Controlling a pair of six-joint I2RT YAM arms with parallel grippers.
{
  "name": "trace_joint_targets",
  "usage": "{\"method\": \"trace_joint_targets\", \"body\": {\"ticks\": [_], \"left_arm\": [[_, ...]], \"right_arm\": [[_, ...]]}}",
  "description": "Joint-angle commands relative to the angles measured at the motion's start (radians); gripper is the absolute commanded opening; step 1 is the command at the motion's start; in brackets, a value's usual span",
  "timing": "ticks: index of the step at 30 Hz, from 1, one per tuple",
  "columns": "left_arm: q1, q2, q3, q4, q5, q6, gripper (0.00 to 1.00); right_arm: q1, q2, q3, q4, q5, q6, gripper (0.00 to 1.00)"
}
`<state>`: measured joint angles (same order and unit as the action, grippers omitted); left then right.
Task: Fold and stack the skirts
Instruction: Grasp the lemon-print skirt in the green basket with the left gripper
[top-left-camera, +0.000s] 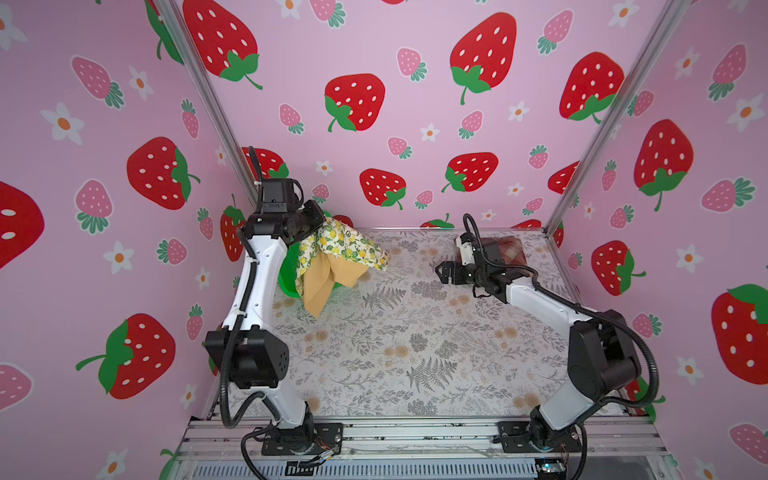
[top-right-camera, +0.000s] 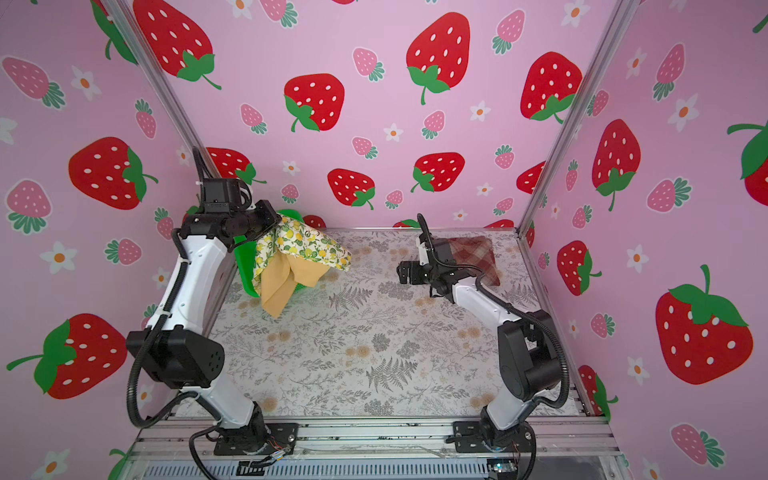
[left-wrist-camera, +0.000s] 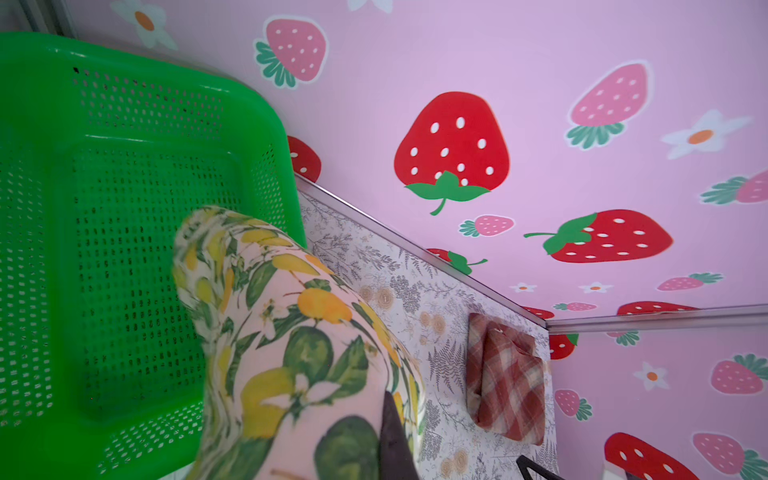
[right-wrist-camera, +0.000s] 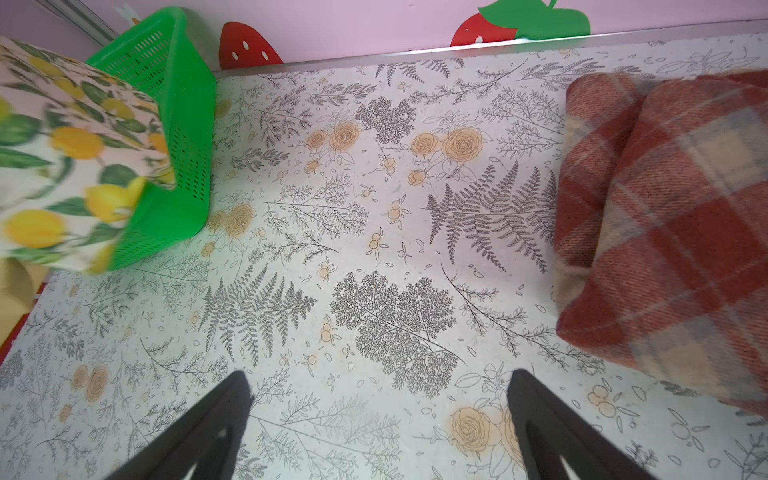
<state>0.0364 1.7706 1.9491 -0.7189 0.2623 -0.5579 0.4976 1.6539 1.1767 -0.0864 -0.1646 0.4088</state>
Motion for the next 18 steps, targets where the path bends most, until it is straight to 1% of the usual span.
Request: {"method": "trace_joint_targets", "body": {"ticks": [1, 5, 10, 13, 16, 18], "left_arm": [[0.018, 0.029, 0.155, 0.037, 0.000, -0.015, 0.00], [0.039, 0.065, 0.231, 0.029, 0.004, -0.041, 0.00], [0.052, 0.058, 0.246, 0.037, -0.043, -0.030, 0.00], [0.071, 0.039, 0.191, 0.063, -0.075, -0.035, 0.00], [0.096, -0.005, 0.065, 0.142, -0.092, -0.038, 0.00], [0.112, -0.014, -0.003, 0.167, -0.080, -0.036, 0.00]], "right_arm": [[0.006, 0.015, 0.007, 0.013, 0.005, 0.010, 1.00], [0.007, 0.032, 0.013, 0.015, 0.000, 0.007, 1.00], [0.007, 0.062, 0.020, 0.023, -0.016, 0.006, 1.00], [0.007, 0.084, 0.022, 0.030, -0.032, 0.009, 1.00], [0.007, 0.099, 0.020, 0.037, -0.047, 0.012, 1.00], [0.006, 0.105, 0.015, 0.047, -0.056, 0.015, 1.00]]}}
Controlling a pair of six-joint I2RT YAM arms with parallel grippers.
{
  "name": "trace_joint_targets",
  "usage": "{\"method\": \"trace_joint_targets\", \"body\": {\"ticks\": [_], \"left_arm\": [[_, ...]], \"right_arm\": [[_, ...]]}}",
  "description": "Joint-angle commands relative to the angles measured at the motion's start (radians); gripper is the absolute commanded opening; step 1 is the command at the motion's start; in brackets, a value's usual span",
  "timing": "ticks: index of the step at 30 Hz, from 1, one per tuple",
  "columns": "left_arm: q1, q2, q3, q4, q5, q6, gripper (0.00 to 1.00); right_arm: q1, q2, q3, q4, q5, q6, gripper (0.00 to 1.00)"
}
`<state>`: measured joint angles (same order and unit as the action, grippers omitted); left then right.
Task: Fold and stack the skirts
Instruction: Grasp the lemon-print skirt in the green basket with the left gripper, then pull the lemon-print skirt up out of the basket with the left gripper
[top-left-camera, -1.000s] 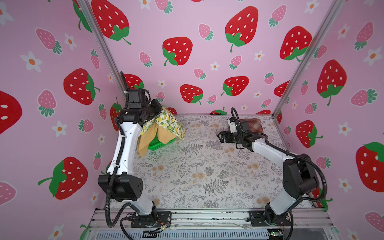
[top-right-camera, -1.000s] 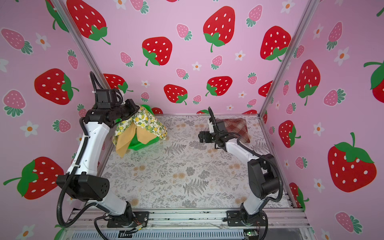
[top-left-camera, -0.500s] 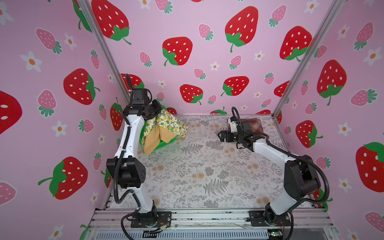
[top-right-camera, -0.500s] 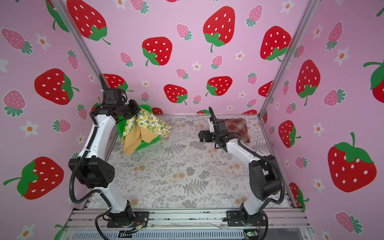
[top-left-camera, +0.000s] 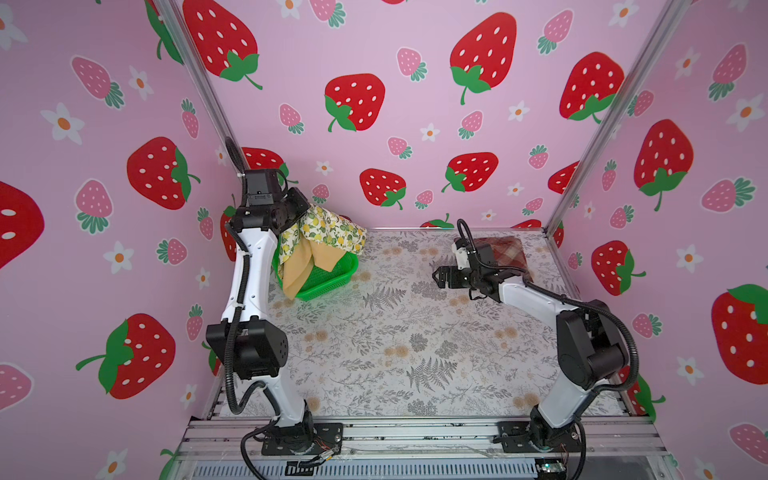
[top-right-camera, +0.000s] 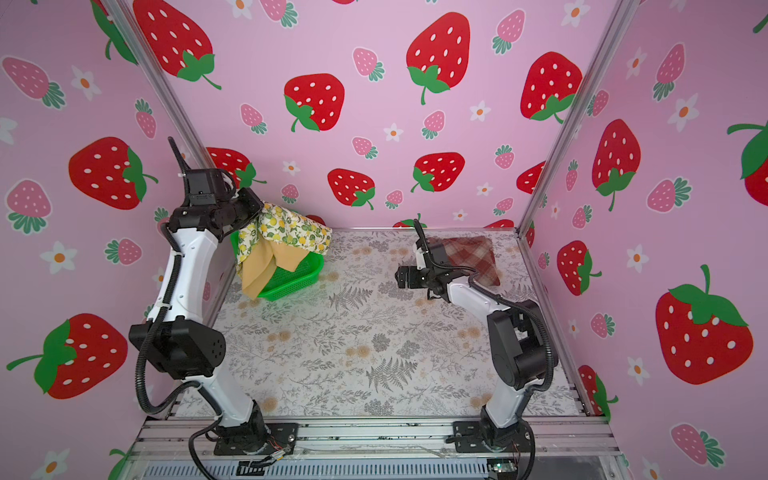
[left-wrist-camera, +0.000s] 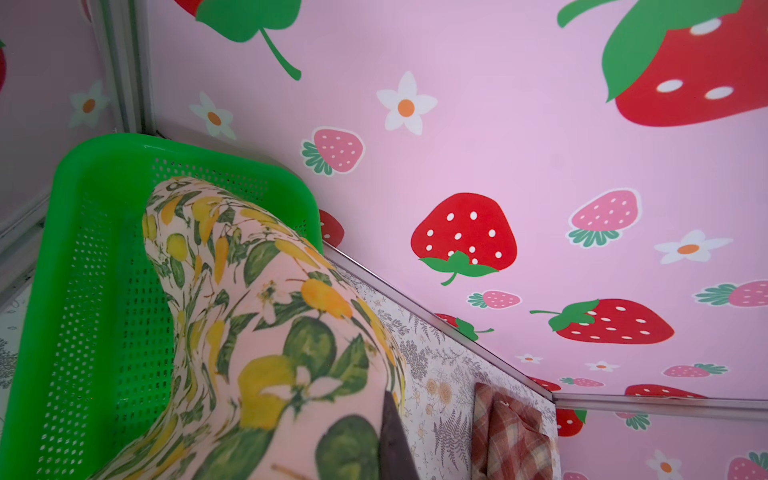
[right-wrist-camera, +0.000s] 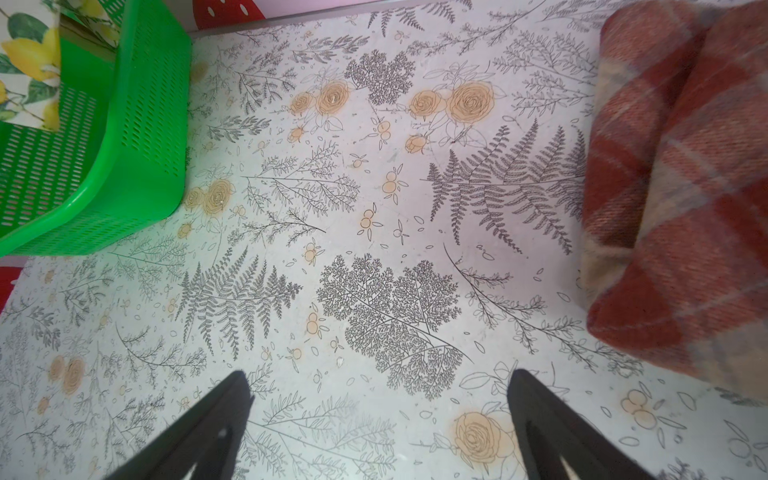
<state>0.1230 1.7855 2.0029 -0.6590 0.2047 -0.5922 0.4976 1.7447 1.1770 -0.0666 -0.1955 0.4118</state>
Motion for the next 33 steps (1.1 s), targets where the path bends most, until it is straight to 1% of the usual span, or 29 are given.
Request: {"method": "trace_joint_targets", "body": {"ticks": [1, 5, 8, 10, 14, 17, 19, 20, 21, 24, 25, 28, 33], "left_arm": [[0.031, -0.028, -0.087, 0.115, -0.011, -0.003, 0.00], [0.038, -0.018, -0.222, 0.178, -0.007, 0.019, 0.00], [0.037, 0.013, -0.263, 0.212, 0.022, 0.024, 0.00], [0.035, 0.058, -0.239, 0.200, 0.056, 0.022, 0.00], [0.029, 0.144, -0.167, 0.175, 0.077, 0.017, 0.00], [0.007, 0.208, -0.081, 0.135, 0.067, 0.039, 0.00], [-0.008, 0.259, -0.001, 0.072, 0.054, 0.057, 0.00], [-0.015, 0.273, 0.021, 0.038, 0.038, 0.060, 0.04], [-0.020, 0.280, 0.028, 0.012, 0.021, 0.060, 0.12], [-0.028, 0.251, -0.050, 0.028, -0.005, 0.064, 0.29], [-0.028, 0.231, -0.087, 0.043, -0.012, 0.060, 0.32], [-0.026, 0.175, -0.177, 0.082, -0.020, 0.054, 0.39], [-0.028, 0.094, -0.256, 0.098, -0.012, 0.056, 0.41]], "right_arm": [[0.007, 0.019, 0.012, 0.030, -0.029, 0.012, 1.00], [0.007, 0.024, -0.001, 0.036, -0.041, 0.015, 1.00], [0.008, 0.019, -0.013, 0.042, -0.042, 0.015, 1.00], [0.006, 0.015, -0.017, 0.044, -0.044, 0.016, 1.00], [0.009, 0.010, -0.026, 0.051, -0.050, 0.025, 1.00], [0.008, 0.000, -0.037, 0.065, -0.050, 0.032, 1.00], [0.008, 0.000, -0.041, 0.067, -0.056, 0.035, 1.00], [0.010, -0.002, -0.044, 0.067, -0.060, 0.036, 1.00], [0.010, -0.003, -0.051, 0.071, -0.062, 0.038, 1.00], [0.012, -0.010, -0.072, 0.085, -0.068, 0.039, 1.00], [0.011, -0.009, -0.078, 0.085, -0.068, 0.037, 1.00], [0.012, -0.005, -0.085, 0.087, -0.075, 0.032, 1.00], [0.011, -0.007, -0.092, 0.095, -0.086, 0.036, 1.00]]}}
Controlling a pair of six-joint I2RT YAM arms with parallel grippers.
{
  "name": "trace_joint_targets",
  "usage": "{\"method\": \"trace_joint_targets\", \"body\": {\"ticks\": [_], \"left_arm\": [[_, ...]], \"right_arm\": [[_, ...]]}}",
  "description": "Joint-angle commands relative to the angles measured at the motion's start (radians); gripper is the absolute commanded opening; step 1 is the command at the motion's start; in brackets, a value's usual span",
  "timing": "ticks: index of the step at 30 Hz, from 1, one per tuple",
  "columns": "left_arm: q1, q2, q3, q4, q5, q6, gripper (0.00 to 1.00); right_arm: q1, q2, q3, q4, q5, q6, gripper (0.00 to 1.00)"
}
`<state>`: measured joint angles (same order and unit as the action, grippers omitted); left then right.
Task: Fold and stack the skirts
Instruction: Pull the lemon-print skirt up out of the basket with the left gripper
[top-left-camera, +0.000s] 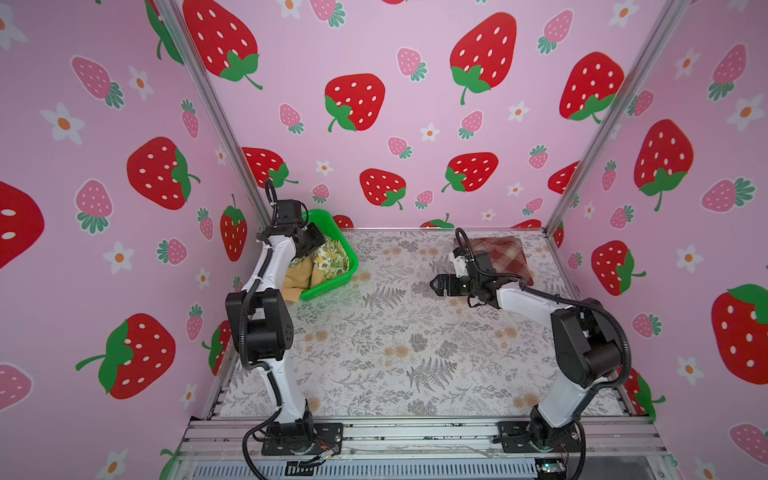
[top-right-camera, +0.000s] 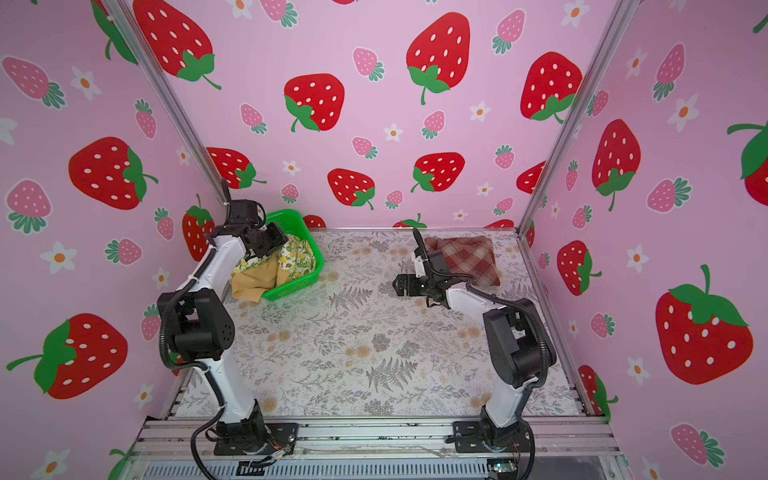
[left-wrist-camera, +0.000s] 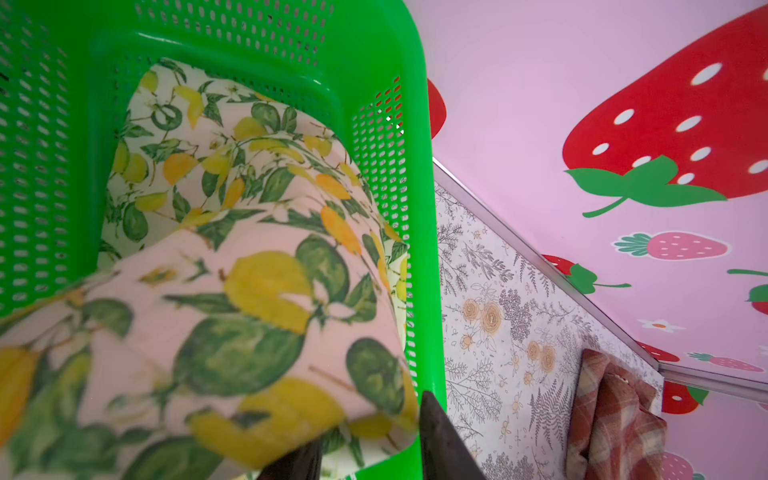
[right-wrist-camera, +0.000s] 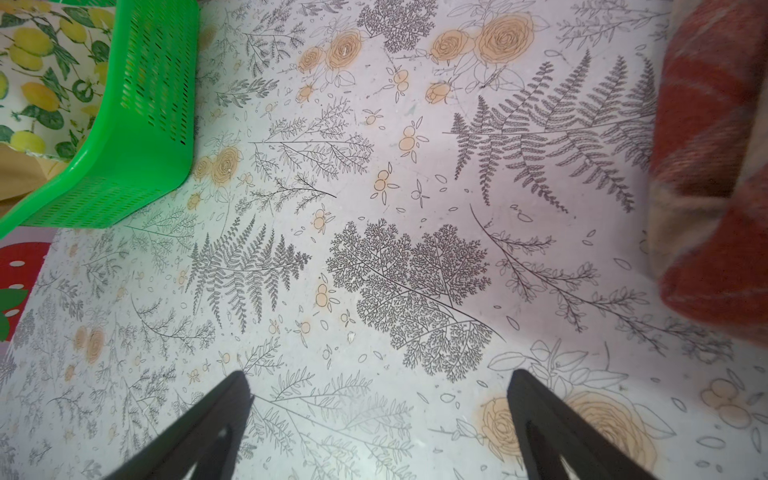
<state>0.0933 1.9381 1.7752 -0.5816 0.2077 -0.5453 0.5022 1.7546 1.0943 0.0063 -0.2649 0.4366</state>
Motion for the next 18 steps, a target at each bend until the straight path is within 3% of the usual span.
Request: {"method": "trace_joint_targets", "body": {"ticks": [1, 18], "left_arm": [[0.002, -0.077, -0.050, 0.029, -0.011, 0.010, 0.41], [-0.027, -0.132, -0.270, 0.102, -0.030, 0.037, 0.41]], "right_arm": [[0.007, -0.018, -0.011, 0.025, -0.017, 0.013, 1.00], [0.011, -0.023, -0.040, 0.038, -0.031, 0.017, 1.00]]}}
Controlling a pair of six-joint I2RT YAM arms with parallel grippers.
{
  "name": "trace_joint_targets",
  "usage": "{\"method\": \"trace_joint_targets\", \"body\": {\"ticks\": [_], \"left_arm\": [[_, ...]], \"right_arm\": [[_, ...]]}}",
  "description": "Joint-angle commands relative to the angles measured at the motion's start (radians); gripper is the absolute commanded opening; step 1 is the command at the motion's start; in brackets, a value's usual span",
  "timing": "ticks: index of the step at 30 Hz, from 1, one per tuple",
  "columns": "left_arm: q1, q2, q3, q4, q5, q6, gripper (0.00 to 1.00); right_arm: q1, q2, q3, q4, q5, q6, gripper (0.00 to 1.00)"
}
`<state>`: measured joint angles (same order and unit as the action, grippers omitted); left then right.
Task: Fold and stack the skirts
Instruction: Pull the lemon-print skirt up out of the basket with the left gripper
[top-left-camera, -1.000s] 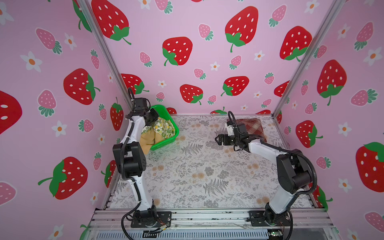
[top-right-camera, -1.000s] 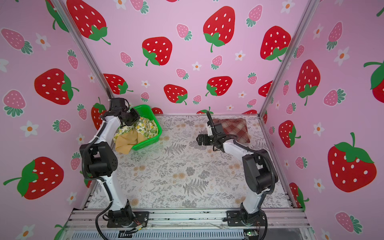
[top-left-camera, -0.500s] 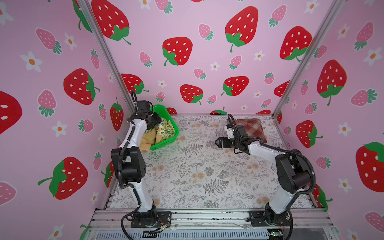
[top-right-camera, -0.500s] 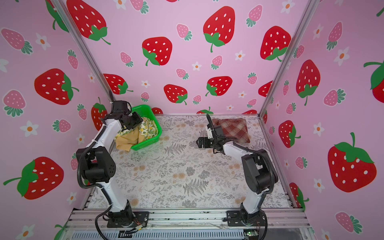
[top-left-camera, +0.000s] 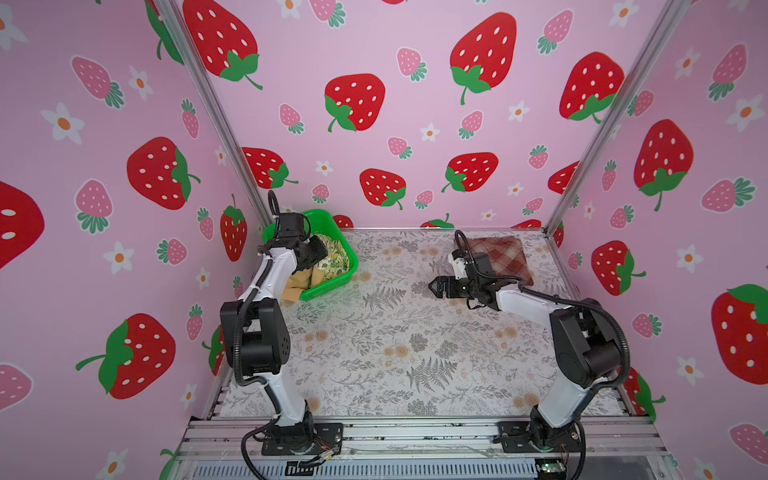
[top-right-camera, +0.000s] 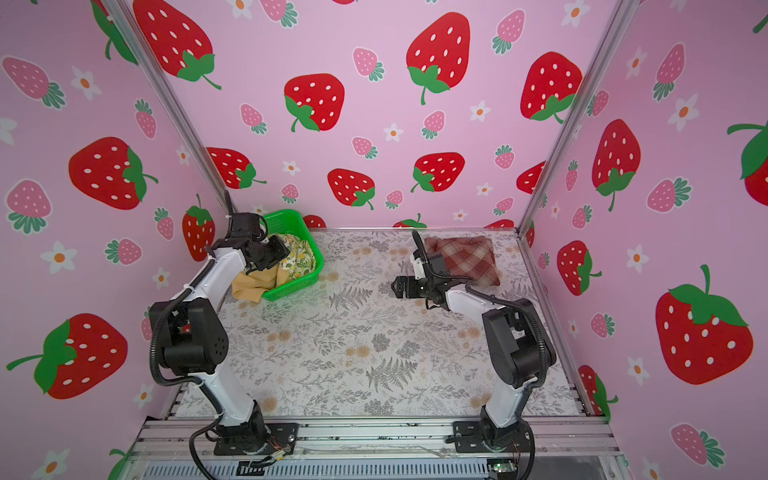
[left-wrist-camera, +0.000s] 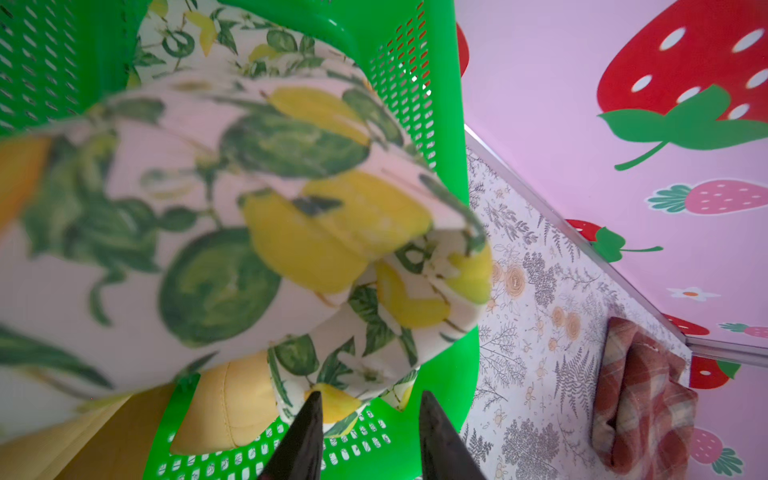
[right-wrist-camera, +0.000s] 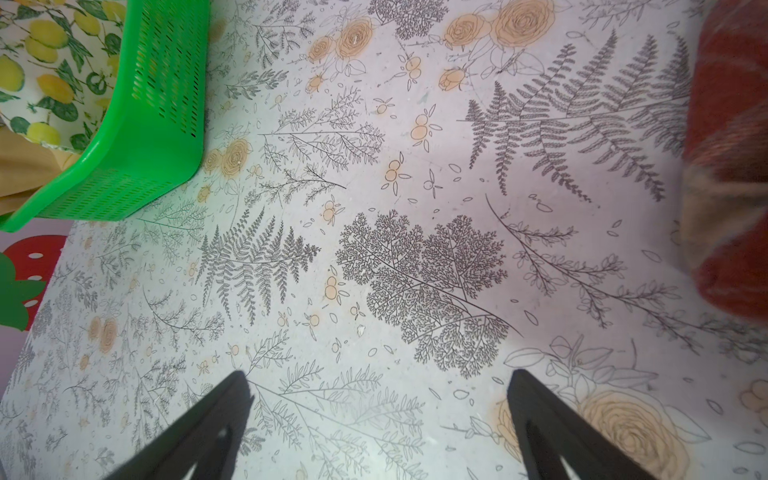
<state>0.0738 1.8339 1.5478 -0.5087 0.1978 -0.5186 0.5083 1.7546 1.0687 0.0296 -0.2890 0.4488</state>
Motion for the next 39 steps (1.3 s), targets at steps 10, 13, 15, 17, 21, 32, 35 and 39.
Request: {"method": "trace_joint_targets", "body": {"ticks": [10, 13, 15, 17, 21, 32, 35, 39], "left_arm": [[-0.009, -0.053, -0.189, 0.137, -0.005, -0.082, 0.42], [-0.010, -0.046, -0.214, 0.180, -0.014, -0.094, 0.42], [-0.010, -0.036, -0.213, 0.196, -0.017, -0.098, 0.42], [-0.010, -0.024, -0.210, 0.214, -0.014, -0.105, 0.43], [-0.010, -0.015, -0.224, 0.275, -0.014, -0.131, 0.42], [-0.010, 0.031, -0.223, 0.352, -0.018, -0.177, 0.33], [-0.009, 0.032, -0.208, 0.357, -0.014, -0.192, 0.23], [-0.011, 0.027, -0.184, 0.362, -0.004, -0.199, 0.13]], "right_arm": [[0.007, -0.017, -0.024, 0.034, -0.027, 0.015, 1.00], [0.007, -0.015, -0.024, 0.027, -0.027, 0.011, 0.99], [0.007, -0.017, -0.027, 0.027, -0.025, 0.010, 1.00], [0.007, -0.018, -0.029, 0.026, -0.023, 0.010, 1.00], [0.008, -0.017, -0.037, 0.032, -0.025, 0.014, 1.00], [0.009, -0.021, -0.045, 0.027, -0.025, 0.011, 1.00], [0.008, -0.020, -0.057, 0.037, -0.027, 0.014, 1.00], [0.010, -0.021, -0.069, 0.047, -0.030, 0.018, 1.00]]}}
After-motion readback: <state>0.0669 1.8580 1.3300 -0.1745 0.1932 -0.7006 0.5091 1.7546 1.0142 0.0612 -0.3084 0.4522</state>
